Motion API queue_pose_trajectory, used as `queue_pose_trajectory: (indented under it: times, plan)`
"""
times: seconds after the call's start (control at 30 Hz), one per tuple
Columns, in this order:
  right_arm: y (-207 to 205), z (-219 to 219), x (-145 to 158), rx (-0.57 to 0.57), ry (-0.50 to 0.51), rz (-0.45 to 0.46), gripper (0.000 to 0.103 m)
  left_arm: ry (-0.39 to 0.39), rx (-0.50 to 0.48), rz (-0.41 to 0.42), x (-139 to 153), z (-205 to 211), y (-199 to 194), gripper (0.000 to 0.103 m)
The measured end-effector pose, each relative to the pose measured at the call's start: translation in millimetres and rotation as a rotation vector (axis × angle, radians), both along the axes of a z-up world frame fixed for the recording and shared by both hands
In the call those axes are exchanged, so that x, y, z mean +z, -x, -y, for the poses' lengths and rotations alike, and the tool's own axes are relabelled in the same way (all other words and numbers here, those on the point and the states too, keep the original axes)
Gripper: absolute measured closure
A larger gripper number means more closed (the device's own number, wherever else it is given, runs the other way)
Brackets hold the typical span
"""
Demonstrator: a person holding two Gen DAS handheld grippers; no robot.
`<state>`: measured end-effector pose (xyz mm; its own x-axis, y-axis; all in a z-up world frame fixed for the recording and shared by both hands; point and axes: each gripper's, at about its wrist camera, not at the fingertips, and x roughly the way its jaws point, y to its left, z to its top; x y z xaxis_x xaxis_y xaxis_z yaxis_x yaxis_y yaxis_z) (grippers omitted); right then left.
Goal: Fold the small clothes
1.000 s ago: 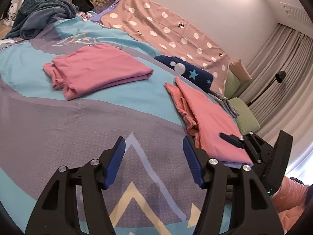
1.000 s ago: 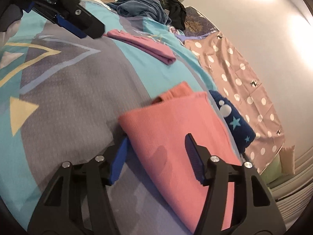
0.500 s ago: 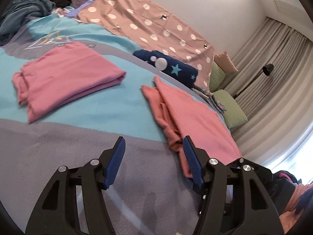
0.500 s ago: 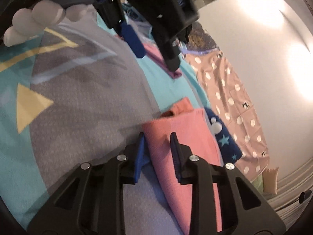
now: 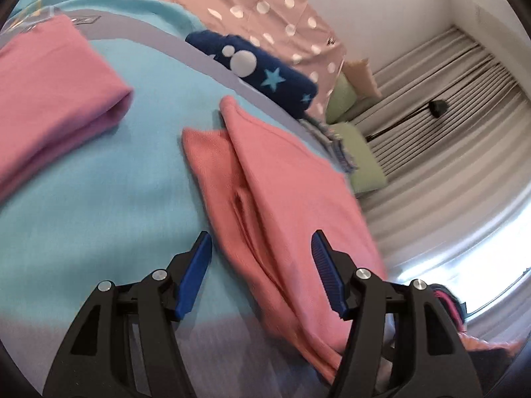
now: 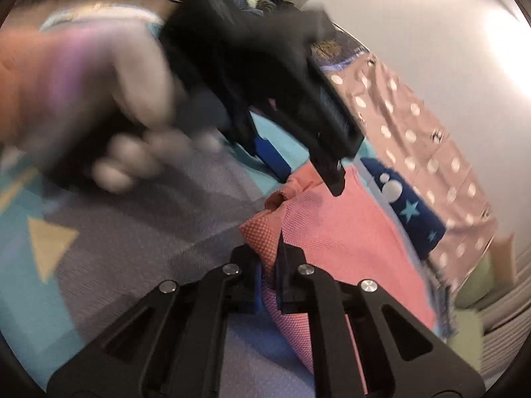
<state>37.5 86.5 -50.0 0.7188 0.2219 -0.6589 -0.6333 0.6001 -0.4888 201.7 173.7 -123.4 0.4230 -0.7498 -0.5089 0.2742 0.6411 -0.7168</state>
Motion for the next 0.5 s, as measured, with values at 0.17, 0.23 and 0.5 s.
queue_pose_trajectory:
  times: [0.17,0.23,0.5]
  plan:
    - [3,-4,-11,0.014,0.025,-0.001,0.097,0.01,0.045,-0.002,-2,12,-42,0.05]
    - [2,-4,-7,0.009,0.012,-0.011,0.098,0.01,0.065,-0.022,-8,13,-54,0.095]
    - [26,-8,13,0.06,-0.011,-0.129,0.098,-0.131,0.037,0.085,26,6,-20,0.096]
